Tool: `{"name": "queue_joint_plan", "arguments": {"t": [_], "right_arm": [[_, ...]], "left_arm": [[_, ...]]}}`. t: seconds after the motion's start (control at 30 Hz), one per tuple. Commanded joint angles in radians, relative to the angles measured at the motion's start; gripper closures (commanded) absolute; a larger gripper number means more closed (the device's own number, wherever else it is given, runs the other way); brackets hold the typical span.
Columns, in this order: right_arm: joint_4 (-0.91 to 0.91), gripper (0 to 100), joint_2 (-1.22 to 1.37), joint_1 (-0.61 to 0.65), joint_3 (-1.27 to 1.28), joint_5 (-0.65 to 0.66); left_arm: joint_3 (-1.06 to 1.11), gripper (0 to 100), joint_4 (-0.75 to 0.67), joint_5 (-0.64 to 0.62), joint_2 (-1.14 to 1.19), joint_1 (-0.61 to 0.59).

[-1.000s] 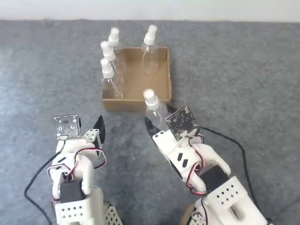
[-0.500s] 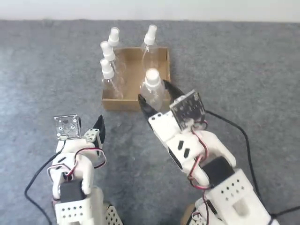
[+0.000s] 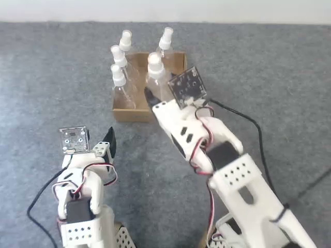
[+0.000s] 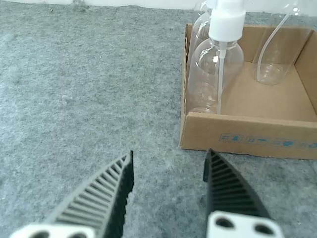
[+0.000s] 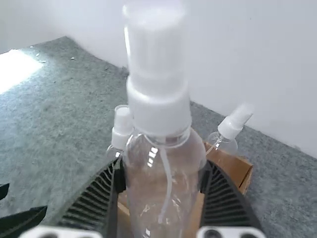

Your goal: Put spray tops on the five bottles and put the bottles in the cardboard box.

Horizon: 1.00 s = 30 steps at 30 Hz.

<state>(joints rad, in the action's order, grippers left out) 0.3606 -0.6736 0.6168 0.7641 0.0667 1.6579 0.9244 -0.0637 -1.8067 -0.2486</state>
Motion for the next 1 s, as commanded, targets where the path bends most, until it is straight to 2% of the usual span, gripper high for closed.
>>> {"name": "queue_joint_plan", "arguments": {"t": [0.0,0.37,0.6,0.97], "right_arm": [[-0.114,92.3,0.056,-0.038,-0.077,0.005],[-0.317,92.3,0.265,-0.051,-0.077,0.003],[-0.412,92.3,0.366,-0.111,-0.077,-0.124],[-0.532,92.3,0.558,-0.110,-0.078,-0.124]], "left_arm": [[-0.010,78,-0.031,0.006,-0.015,0.002],[-0.010,78,-0.031,0.006,-0.015,0.002],[-0.010,78,-0.031,0.006,-0.015,0.002],[-0.010,78,-0.031,0.006,-0.015,0.002]]}}
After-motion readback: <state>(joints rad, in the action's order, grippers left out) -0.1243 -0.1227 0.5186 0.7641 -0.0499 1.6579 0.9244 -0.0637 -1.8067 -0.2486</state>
